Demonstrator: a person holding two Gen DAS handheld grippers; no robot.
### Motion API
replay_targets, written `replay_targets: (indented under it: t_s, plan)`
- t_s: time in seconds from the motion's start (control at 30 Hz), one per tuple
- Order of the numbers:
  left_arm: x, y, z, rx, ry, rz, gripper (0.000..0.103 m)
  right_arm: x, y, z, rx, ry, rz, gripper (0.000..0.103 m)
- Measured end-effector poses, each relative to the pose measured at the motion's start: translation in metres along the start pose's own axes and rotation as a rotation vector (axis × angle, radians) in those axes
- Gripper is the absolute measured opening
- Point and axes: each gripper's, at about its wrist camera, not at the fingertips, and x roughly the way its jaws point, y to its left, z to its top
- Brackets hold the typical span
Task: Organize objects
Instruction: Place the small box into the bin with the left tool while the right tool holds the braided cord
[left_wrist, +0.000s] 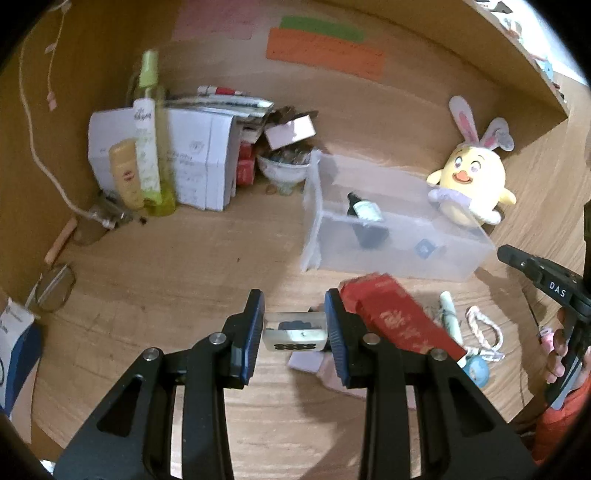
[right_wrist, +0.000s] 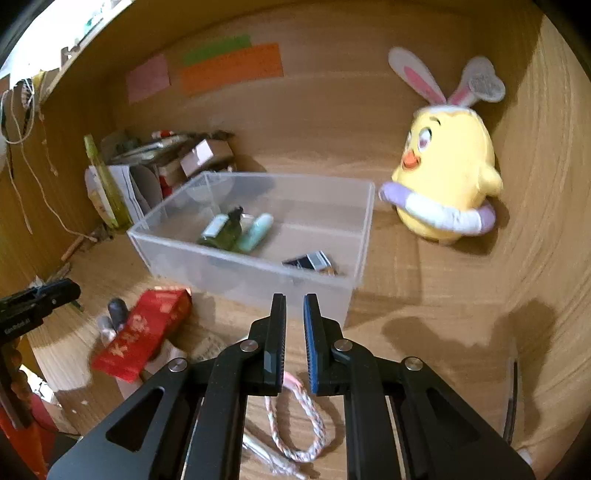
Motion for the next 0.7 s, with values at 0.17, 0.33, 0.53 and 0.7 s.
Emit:
replay_targets:
  t_s: [0.17, 0.33, 0.53, 0.7]
  plan:
    - [0.0, -0.012, 0.014, 0.027, -0.032, -0.022, 0.033, -0.003, 0.002, 0.013, -0.012, -0.039, 0.01, 0.009]
    - [0.006, -0.023, 0.028, 0.04, -0.054, -0.04, 0.033, -0.002, 0.003, 0.027, -0.024, -0.063, 0.007, 0.009]
    - [0.011, -0.034, 0.048, 0.036, -0.078, -0.08, 0.033, -0.004, 0.0, 0.041, -0.021, -0.09, 0.027, 0.009]
    - [0.013, -0.044, 0.071, 0.061, -0.111, -0.089, 0.033, -0.001, -0.003, 0.043, -0.025, -0.066, 0.038, 0.009]
